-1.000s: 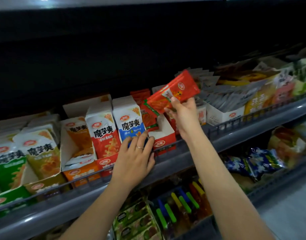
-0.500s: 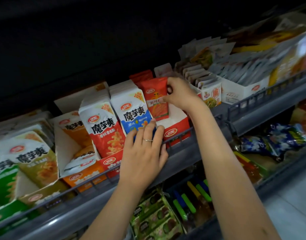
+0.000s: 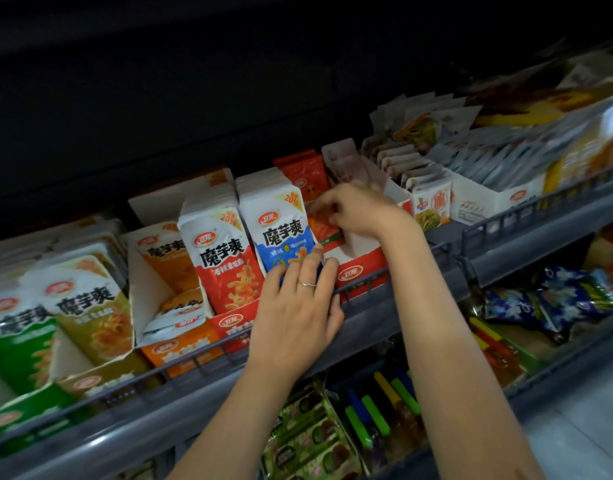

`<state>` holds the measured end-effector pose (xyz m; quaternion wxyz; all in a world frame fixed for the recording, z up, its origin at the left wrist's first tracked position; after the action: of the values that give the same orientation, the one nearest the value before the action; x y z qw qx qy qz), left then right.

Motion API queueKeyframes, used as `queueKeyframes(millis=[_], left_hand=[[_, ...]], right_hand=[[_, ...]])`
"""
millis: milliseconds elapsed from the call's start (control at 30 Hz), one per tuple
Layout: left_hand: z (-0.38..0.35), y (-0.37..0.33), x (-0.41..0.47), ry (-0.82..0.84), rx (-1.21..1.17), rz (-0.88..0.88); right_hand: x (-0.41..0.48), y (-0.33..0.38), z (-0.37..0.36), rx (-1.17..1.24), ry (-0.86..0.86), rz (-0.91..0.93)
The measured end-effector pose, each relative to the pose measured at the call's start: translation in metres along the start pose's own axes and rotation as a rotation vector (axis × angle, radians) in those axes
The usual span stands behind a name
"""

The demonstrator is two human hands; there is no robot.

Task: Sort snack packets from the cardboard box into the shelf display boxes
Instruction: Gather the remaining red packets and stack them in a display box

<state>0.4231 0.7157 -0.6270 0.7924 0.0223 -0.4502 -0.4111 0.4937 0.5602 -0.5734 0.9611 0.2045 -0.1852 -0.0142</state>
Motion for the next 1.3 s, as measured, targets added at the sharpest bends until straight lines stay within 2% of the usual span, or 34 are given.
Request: queueKeyframes(millis=[100, 233, 400, 567, 833, 967, 1067, 1167, 1300], left_hand=[[-0.001, 0.0, 0.0, 0.001, -0.001, 0.0], [0.0, 0.001, 0.0, 0.008, -0.012, 0.005], [-0.001, 0.001, 0.0, 0.024, -0.016, 0.005], [-0.002, 0.001, 0.0, 0.045, -0.013, 0.015], [-0.003, 0.001, 0.0, 0.073, -0.002, 0.01], [-0.003, 0.001, 0.0, 0.104, -0.012, 0.012], [0.002, 0.001, 0.001, 0.152, -0.012, 0.033], [0.009, 0.001, 0.002, 0.228, 0.012, 0.023], [0.021, 0.0, -0.012, 0.27, 0.068, -0.026]], right_hand=[[-0.002, 0.01, -0.008, -0.252, 0.124, -0.039], [-0.002, 0.011, -0.007, -0.333, 0.113, -0.08], [-0.003, 0.01, -0.007, -0.292, 0.115, -0.053], [-0.003, -0.001, 0.0, -0.013, 0.06, -0.044], [-0.004, 0.005, -0.004, -0.05, 0.057, -0.009], [-0.016, 0.009, 0.015, -0.017, -0.064, -0.015], [-0.037, 0.017, 0.039, -0.017, -0.318, 0.036], [-0.068, 0.03, 0.067, 0.332, -0.533, 0.048], [-0.136, 0.062, 0.053, 0.588, -0.504, 0.15]])
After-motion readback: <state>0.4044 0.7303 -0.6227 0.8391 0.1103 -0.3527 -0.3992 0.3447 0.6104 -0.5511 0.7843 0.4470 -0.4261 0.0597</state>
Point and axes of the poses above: each hand's wrist, its own x-axis towards the middle knuckle, its own z-axis out of the back of the hand, y = z × x, the point moved 5 cm from there along x, towards the middle knuckle
